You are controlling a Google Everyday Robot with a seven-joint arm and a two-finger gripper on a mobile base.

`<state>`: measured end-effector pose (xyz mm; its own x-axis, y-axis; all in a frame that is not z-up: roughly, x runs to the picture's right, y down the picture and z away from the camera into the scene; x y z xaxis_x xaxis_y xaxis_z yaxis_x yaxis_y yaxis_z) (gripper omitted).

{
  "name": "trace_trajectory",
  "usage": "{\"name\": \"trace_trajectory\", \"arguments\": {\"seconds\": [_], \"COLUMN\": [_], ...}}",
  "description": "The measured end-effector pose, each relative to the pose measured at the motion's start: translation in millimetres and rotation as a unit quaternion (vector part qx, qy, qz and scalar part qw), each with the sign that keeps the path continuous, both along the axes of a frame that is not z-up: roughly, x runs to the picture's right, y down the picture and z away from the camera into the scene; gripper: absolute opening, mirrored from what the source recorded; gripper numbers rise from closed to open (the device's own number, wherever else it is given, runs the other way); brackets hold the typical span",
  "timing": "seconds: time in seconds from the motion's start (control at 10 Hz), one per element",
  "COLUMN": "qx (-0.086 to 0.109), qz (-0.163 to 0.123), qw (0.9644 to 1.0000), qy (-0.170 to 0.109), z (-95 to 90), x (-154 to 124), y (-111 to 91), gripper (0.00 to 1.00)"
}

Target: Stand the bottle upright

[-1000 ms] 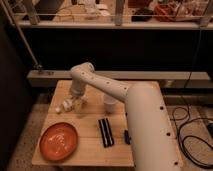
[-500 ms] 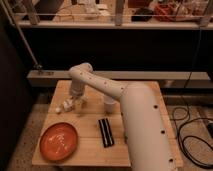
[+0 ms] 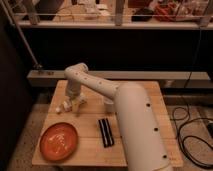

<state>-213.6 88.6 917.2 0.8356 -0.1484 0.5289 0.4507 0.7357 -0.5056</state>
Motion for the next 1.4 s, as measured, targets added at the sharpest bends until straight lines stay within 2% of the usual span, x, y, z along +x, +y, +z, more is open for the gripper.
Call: {"name": "trace_trajectory", "arguments": {"seconds": [0.6,0.7,1.1,1.4], "qx": [0.003,0.002,0.004,0.008], "qz": [-0.016,-0.016,-0.015,-0.014], "qw": [0.9999,0.9999,0.9999,0.9999], "qy": [0.000,0.001,0.002,-0.002], "z": [6.4,8.1,12.1,9.9], "x": [-12.4,-11.6,-11.4,-12.0], "y": [7.3,8.5,10.8,10.4], "gripper": [0.80,0.76,0.35,0.08]}}
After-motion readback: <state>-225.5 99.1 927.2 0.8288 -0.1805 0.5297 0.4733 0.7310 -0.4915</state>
